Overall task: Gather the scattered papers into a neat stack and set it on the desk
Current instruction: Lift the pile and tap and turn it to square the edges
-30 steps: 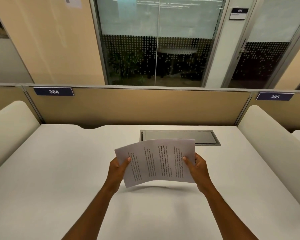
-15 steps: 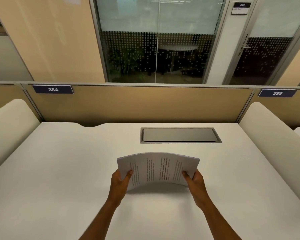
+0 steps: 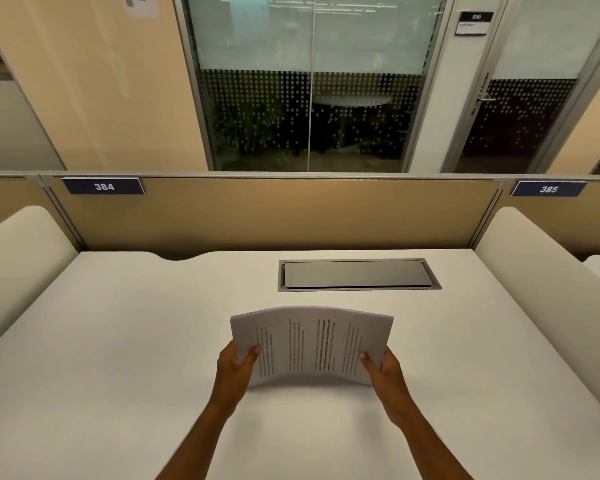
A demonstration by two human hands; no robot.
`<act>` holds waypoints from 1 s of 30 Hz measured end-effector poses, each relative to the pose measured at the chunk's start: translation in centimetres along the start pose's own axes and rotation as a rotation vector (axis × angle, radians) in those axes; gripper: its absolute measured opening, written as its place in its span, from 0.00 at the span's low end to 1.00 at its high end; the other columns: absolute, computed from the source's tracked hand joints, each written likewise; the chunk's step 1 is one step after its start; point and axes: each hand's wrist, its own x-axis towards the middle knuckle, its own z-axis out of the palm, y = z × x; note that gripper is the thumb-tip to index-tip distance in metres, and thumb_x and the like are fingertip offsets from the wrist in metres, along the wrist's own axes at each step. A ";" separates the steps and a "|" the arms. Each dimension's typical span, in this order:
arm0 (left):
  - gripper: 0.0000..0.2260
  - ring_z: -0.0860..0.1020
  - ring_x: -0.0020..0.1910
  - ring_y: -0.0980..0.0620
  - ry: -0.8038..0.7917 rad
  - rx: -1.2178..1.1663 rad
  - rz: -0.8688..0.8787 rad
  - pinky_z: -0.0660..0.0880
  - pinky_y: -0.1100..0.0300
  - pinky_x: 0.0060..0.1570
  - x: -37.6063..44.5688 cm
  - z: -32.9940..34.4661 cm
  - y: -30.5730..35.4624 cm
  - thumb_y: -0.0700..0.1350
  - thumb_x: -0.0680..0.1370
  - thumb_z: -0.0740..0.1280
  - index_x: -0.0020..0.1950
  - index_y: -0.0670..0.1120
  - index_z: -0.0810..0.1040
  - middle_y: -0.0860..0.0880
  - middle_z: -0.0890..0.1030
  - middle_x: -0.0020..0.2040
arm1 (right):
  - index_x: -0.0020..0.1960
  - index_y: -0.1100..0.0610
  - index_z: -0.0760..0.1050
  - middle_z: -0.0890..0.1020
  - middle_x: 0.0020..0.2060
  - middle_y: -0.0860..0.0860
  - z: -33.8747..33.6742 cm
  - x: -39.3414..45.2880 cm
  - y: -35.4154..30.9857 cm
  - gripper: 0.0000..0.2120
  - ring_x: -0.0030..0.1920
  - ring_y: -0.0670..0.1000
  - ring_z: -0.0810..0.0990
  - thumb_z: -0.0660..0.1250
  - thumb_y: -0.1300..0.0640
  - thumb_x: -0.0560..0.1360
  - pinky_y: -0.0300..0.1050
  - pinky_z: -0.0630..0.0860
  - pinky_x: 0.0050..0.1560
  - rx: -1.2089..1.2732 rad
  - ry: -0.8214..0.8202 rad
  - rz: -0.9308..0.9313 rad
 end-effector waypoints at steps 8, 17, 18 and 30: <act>0.16 0.85 0.45 0.46 -0.190 0.121 0.042 0.84 0.52 0.42 3.5 -1.2 3.3 0.53 0.74 0.64 0.59 0.47 0.76 0.46 0.84 0.50 | 0.59 0.52 0.75 0.84 0.52 0.53 -1.6 1.2 -2.4 0.11 0.50 0.54 0.85 0.67 0.57 0.77 0.51 0.84 0.47 -0.023 -0.027 -0.024; 0.16 0.84 0.48 0.48 -0.470 0.410 0.133 0.82 0.55 0.45 8.6 -3.0 11.7 0.51 0.74 0.65 0.57 0.44 0.79 0.46 0.84 0.53 | 0.50 0.61 0.75 0.83 0.46 0.60 -5.2 3.2 -7.1 0.09 0.50 0.62 0.83 0.73 0.62 0.73 0.54 0.83 0.51 -0.073 -0.069 -0.094; 0.15 0.84 0.49 0.47 -0.493 0.445 0.135 0.82 0.52 0.47 8.9 -2.9 12.6 0.50 0.74 0.65 0.57 0.45 0.79 0.47 0.84 0.53 | 0.50 0.61 0.76 0.83 0.47 0.60 -5.4 3.4 -7.4 0.09 0.51 0.62 0.82 0.73 0.63 0.72 0.53 0.82 0.51 -0.107 -0.098 -0.096; 0.07 0.82 0.49 0.52 -0.658 0.720 0.243 0.78 0.54 0.51 8.8 1.1 18.6 0.41 0.79 0.65 0.54 0.50 0.79 0.51 0.83 0.52 | 0.63 0.50 0.73 0.81 0.55 0.49 -3.4 2.2 -7.5 0.15 0.52 0.52 0.82 0.66 0.50 0.77 0.46 0.80 0.52 -0.540 -0.312 -0.171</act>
